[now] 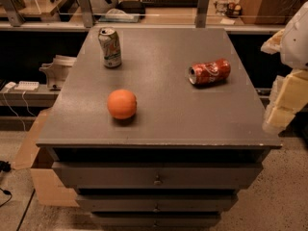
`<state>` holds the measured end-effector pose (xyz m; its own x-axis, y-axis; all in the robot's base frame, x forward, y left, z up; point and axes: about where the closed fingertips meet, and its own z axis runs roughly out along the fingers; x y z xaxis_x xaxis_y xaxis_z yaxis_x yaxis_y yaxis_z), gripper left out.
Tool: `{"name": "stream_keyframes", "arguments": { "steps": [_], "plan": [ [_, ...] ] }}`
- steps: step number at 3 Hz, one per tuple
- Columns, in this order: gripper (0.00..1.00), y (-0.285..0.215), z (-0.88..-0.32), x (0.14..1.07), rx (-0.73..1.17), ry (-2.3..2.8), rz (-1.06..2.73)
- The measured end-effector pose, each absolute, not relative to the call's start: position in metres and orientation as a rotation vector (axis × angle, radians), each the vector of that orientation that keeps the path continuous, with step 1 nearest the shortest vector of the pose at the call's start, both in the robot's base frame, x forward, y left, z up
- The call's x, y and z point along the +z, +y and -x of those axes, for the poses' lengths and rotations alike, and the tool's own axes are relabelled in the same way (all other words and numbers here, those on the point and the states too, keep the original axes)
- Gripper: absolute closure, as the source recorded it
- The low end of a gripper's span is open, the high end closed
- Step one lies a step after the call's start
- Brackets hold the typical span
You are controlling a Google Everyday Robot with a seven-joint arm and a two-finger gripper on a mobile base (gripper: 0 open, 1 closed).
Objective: Move coke can near 7up can
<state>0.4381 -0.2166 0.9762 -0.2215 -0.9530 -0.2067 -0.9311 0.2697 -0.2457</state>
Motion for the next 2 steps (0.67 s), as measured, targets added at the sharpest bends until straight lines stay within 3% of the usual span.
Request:
{"name": "stream_keyframes", "arguments": {
  "steps": [2],
  "plan": [
    [0.00, -0.217, -0.457, 0.978, -0.092, 2.148, 1.809]
  ]
}}
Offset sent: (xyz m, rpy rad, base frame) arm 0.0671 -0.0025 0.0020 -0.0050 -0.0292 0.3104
